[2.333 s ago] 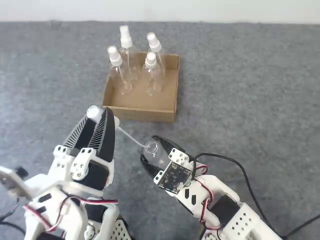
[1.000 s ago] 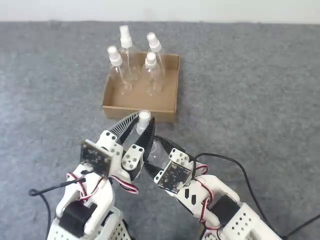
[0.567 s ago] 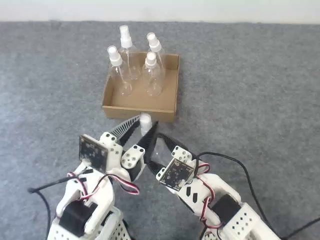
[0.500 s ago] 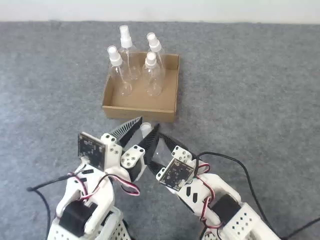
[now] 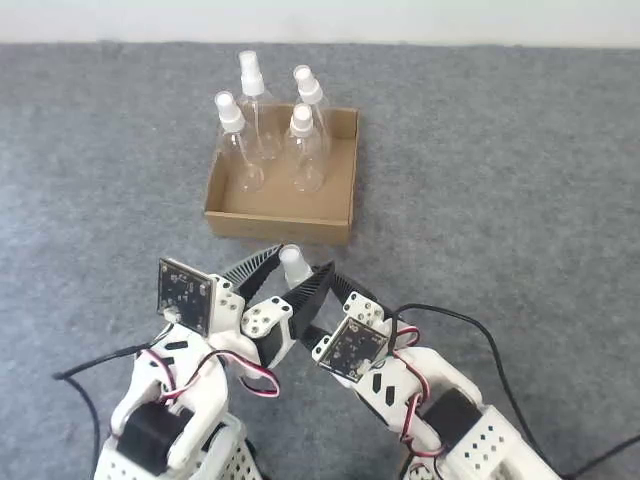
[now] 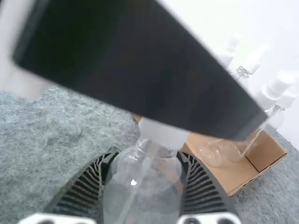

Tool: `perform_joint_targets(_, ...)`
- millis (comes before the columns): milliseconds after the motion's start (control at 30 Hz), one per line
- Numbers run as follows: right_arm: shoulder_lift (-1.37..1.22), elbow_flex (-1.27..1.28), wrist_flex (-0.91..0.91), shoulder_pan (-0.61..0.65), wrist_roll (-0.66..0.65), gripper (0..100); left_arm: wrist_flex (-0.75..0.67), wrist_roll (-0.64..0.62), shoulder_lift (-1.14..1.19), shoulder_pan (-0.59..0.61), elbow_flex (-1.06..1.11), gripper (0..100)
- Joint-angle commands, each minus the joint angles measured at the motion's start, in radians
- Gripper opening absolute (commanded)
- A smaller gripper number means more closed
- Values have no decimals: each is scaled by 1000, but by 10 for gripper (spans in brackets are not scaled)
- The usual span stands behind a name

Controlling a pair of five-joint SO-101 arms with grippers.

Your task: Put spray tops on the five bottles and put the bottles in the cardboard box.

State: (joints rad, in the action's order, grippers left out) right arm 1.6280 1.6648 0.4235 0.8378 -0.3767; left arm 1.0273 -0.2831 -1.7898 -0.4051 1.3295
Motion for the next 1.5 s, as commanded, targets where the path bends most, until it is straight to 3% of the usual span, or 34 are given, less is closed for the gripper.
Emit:
perform_joint_targets(0,58,-9,-18,-27,-8,24,5,-2,-9,0,-68,217)
perform_joint_targets(167,185,18,18,-64,-6,24,46,91,-9,-6,-84,209)
perform_joint_targets(333,183,17,28,-70,-5,24,46,95,-9,-6,-96,146)
perform_joint_targets(700,188,17,28,-74,-5,24,124,97,-9,0,-177,146)
perform_joint_targets(1033,188,17,31,-74,-5,24,183,91,-9,3,-191,271)
perform_joint_targets(1300,183,18,38,-70,-5,24,176,87,-35,176,-231,271)
perform_joint_targets(1467,182,18,38,-56,-5,24,141,84,-34,178,-205,271)
